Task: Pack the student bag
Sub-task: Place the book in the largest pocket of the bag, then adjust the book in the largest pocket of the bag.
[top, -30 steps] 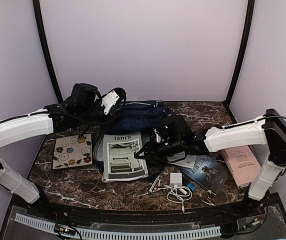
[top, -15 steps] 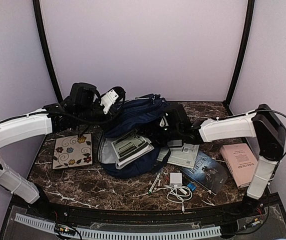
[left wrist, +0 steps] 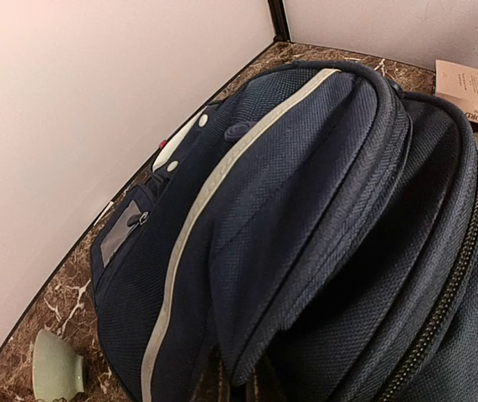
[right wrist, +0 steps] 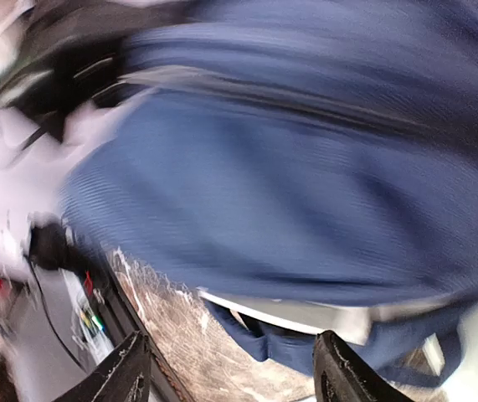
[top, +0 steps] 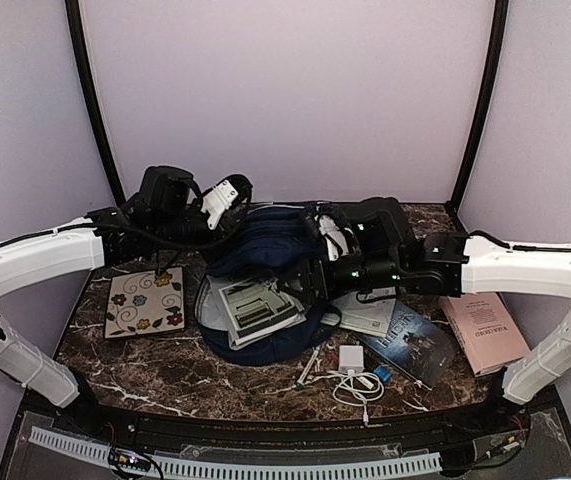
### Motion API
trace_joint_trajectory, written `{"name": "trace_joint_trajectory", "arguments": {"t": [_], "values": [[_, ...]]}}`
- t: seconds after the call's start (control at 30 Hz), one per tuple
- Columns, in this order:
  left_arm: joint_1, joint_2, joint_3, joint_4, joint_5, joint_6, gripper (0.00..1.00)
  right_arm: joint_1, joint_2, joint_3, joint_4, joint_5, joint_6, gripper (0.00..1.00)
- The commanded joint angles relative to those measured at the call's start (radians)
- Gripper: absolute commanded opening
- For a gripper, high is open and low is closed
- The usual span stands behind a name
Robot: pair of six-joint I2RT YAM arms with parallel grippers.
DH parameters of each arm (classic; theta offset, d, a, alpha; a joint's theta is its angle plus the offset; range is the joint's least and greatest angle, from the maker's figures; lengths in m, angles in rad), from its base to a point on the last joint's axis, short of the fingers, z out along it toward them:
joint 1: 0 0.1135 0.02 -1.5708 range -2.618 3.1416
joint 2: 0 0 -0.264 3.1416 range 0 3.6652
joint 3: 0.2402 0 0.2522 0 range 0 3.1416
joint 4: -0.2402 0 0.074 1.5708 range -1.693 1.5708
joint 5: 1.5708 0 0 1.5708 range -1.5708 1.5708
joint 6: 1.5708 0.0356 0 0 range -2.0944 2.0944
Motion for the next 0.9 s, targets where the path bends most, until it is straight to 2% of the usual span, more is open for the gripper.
{"name": "trace_joint_trajectory", "arguments": {"t": [0.0,0.1,0.27,0.37,0.5,0.67,0.77,0.87], "values": [[-0.006,-0.065,0.019,0.105,0.037,-0.013,0.0,0.124,-0.01,0.042,-0.004,0.023,-0.49,0.66],[-0.006,-0.067,0.017,0.105,0.033,-0.008,0.0,0.177,0.047,0.114,-0.033,0.051,-0.705,0.67],[-0.006,-0.065,0.017,0.103,0.029,-0.003,0.0,0.29,0.271,0.295,-0.076,0.193,-1.208,0.7],[-0.006,-0.068,0.016,0.103,0.017,0.007,0.0,0.299,0.407,0.406,-0.157,0.255,-1.377,0.71],[0.0,-0.069,0.015,0.11,0.03,-0.003,0.0,0.299,0.513,0.466,-0.216,0.29,-1.527,0.73],[0.002,-0.062,0.02,0.1,0.048,-0.014,0.0,0.289,0.589,0.482,-0.158,0.355,-1.576,0.72],[0.002,-0.069,0.017,0.103,0.045,-0.01,0.0,0.276,0.621,0.489,-0.097,0.385,-1.573,0.66],[0.002,-0.07,0.016,0.104,0.042,-0.008,0.0,0.257,0.647,0.489,-0.03,0.419,-1.566,0.48]]}}
